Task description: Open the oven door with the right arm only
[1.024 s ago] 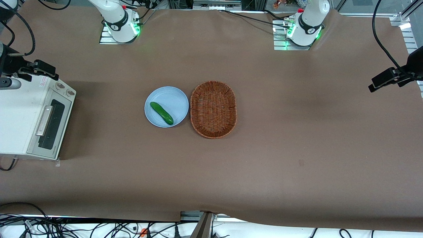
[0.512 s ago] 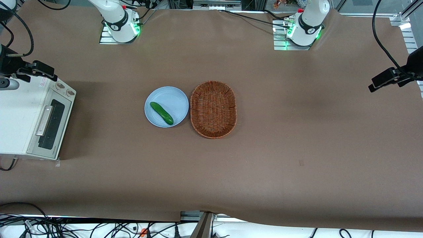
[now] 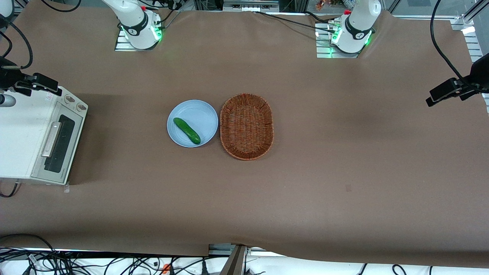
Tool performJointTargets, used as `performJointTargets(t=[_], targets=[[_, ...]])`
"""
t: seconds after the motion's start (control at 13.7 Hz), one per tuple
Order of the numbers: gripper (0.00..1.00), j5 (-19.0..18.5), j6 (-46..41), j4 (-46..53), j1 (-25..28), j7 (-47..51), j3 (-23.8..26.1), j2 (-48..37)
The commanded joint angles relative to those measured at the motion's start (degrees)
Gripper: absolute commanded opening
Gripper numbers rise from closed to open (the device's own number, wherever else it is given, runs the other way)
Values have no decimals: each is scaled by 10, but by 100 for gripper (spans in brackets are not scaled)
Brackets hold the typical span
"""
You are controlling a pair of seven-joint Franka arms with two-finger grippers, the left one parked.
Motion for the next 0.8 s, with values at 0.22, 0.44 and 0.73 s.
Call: performJointTargets(t=[0.22,0.44,0.73], targets=[[100,5,-5,12,1,0,-2,5],[100,2,4,12,0,0,-5,9],[100,-15,40,8,-9,-1,-9,45]])
